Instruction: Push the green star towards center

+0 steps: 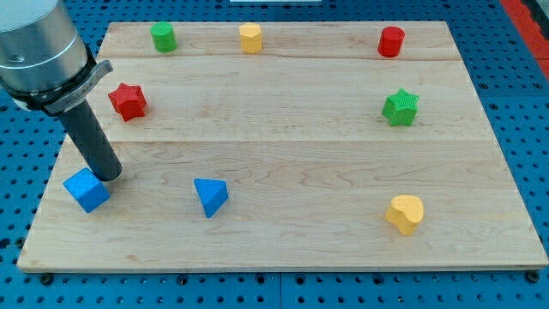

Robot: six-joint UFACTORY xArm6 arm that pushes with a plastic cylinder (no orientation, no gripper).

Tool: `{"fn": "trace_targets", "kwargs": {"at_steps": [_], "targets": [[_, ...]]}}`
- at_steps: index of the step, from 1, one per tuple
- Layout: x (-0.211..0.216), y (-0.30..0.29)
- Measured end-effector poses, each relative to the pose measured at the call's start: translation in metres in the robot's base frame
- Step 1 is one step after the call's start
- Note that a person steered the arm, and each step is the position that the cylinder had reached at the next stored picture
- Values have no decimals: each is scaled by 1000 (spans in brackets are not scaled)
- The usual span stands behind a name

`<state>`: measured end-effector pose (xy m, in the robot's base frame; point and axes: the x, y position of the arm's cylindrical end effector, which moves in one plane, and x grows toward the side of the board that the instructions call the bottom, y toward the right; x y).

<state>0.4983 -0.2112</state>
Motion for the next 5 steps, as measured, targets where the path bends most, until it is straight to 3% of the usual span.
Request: {"fn": "trace_targets", "kwargs": {"at_steps": [5], "targets": [[1, 4]]}}
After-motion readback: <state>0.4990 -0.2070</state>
